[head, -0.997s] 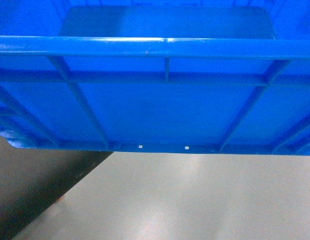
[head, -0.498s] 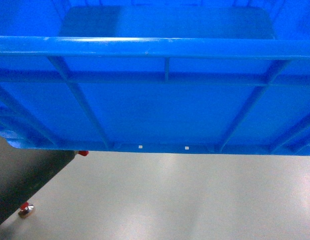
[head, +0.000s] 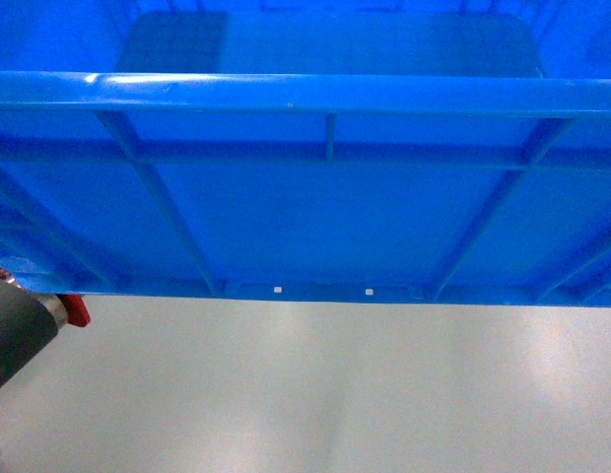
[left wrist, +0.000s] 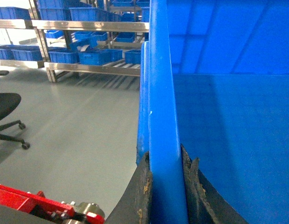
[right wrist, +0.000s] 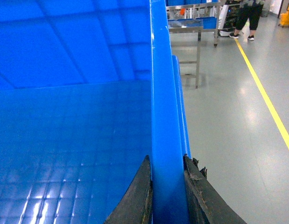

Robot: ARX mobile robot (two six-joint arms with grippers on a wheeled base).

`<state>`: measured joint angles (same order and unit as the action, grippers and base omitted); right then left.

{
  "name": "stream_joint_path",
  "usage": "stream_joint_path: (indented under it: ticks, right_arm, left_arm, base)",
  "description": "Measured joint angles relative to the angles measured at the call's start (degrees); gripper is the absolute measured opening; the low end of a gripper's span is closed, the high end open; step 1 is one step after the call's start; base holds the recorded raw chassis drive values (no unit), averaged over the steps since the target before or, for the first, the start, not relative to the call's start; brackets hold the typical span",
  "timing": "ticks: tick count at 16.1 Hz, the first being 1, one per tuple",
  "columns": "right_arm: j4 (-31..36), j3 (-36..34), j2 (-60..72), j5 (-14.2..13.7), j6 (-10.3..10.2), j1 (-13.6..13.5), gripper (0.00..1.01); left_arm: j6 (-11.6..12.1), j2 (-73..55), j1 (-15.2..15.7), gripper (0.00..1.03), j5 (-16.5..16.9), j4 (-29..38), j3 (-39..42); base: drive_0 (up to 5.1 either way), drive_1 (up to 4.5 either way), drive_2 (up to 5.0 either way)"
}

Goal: Place box next to blue box on left shelf

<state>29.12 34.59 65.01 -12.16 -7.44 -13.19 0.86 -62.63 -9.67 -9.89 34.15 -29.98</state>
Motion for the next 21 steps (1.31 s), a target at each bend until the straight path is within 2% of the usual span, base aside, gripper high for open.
stream_joint_path:
  ticks: [21]
  right_arm:
    - [0.2, -0.1, -0.3, -0.2, 0.0, 0.0, 0.12]
  left_arm:
    - [0.0, 0.2, -0.2, 0.11, -0.1, -0.1, 0.0]
  base:
    - [-1.5, -1.49, -1.5]
